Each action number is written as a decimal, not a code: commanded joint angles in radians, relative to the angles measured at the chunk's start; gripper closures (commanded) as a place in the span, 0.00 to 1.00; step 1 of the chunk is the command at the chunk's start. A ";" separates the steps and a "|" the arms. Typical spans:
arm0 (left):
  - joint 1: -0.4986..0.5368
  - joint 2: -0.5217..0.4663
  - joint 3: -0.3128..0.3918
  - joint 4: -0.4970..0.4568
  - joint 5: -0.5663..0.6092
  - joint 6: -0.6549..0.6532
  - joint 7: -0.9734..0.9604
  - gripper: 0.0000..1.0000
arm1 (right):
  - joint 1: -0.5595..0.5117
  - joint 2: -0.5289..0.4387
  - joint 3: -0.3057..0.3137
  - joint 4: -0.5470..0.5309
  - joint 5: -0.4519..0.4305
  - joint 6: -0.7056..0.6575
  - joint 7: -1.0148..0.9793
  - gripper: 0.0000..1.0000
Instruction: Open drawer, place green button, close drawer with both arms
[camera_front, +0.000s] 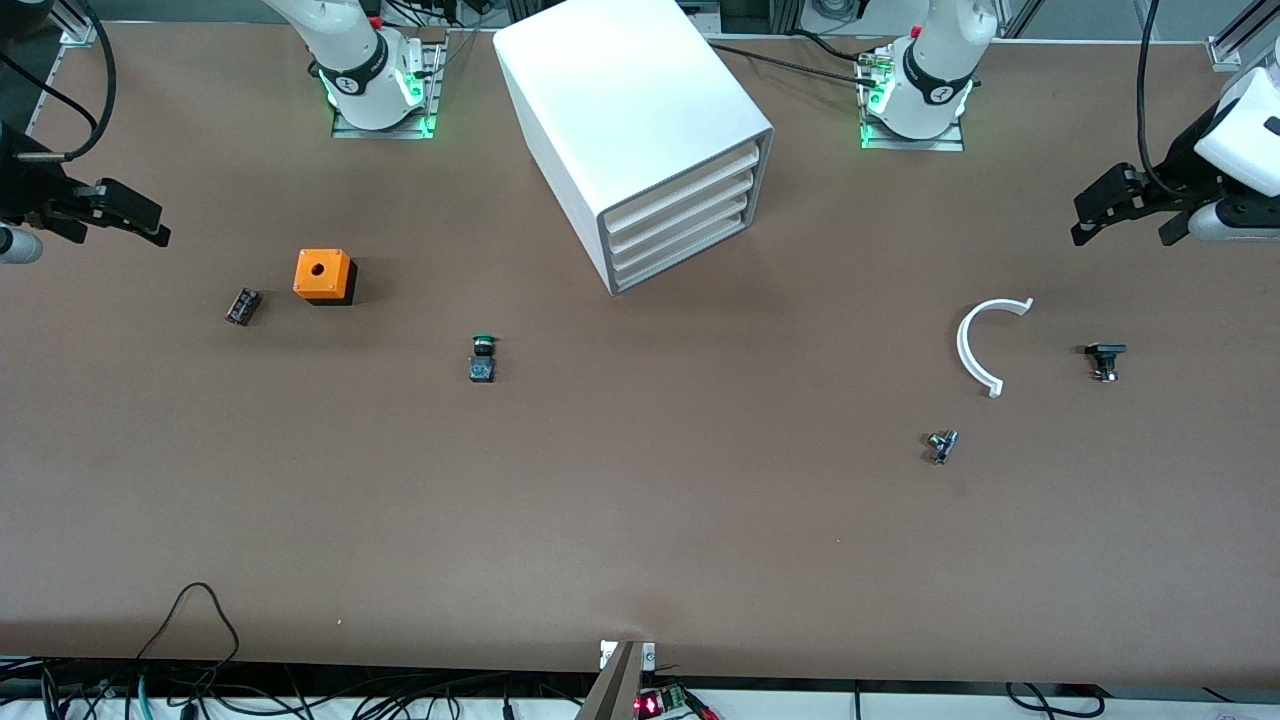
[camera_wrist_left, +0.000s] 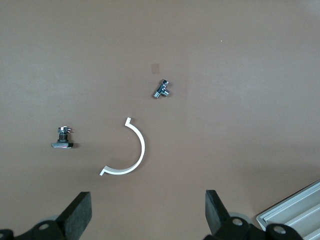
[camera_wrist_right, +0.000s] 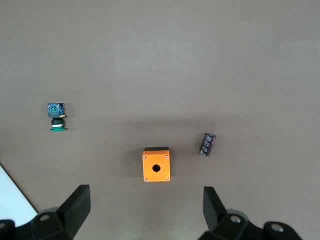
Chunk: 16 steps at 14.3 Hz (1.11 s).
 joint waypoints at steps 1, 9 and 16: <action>0.004 -0.001 -0.001 0.022 0.019 -0.024 0.002 0.00 | -0.002 -0.004 0.000 0.003 -0.008 -0.003 -0.004 0.00; 0.004 0.015 -0.004 0.042 0.012 -0.027 0.004 0.00 | -0.003 -0.004 0.000 0.004 -0.008 -0.002 -0.004 0.00; 0.004 0.061 -0.007 0.019 0.010 -0.030 0.016 0.00 | -0.002 -0.004 0.000 0.004 -0.008 -0.003 -0.004 0.00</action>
